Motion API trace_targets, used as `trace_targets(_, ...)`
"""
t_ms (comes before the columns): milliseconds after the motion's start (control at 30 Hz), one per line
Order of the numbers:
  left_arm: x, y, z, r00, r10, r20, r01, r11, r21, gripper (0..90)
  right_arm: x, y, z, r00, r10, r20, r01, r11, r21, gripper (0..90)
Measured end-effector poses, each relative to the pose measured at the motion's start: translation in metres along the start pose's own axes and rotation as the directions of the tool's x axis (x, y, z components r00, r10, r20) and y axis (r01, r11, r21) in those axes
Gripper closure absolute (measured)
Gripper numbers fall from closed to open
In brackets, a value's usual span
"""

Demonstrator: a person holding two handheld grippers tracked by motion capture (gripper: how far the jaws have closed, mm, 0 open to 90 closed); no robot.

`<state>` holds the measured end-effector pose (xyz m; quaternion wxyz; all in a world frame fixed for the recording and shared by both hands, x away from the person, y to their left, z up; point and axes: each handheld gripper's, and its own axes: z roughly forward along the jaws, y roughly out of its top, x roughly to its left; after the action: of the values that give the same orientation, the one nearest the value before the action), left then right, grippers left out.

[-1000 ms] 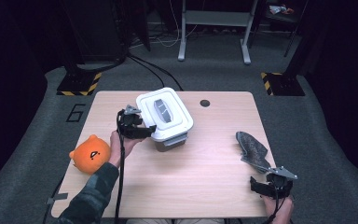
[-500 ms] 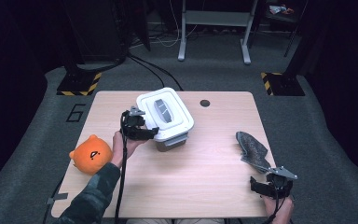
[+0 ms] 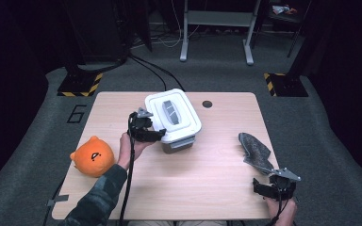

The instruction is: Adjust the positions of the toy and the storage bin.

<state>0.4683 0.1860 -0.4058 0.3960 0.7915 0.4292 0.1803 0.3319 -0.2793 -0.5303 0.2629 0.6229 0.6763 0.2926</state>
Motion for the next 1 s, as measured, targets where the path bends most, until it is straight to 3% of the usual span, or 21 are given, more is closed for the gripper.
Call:
trace_targets(767, -0.024, 0.007, 0.014, 1.0, -0.009, 0.004, 0.009, 0.9998, -0.02, 29.8, 0.0, 0.0, 0.0, 1.0, 0.0, 0.0, 0.0, 1.0, 0.0, 1.6)
trace_targets(1000, -0.03, 0.011, 0.017, 1.0, 0.007, 0.001, -0.007, 0.9999, -0.011, 29.8, 0.0, 0.0, 0.0, 1.0, -0.002, 0.001, 0.002, 1.0, -0.001, 1.5)
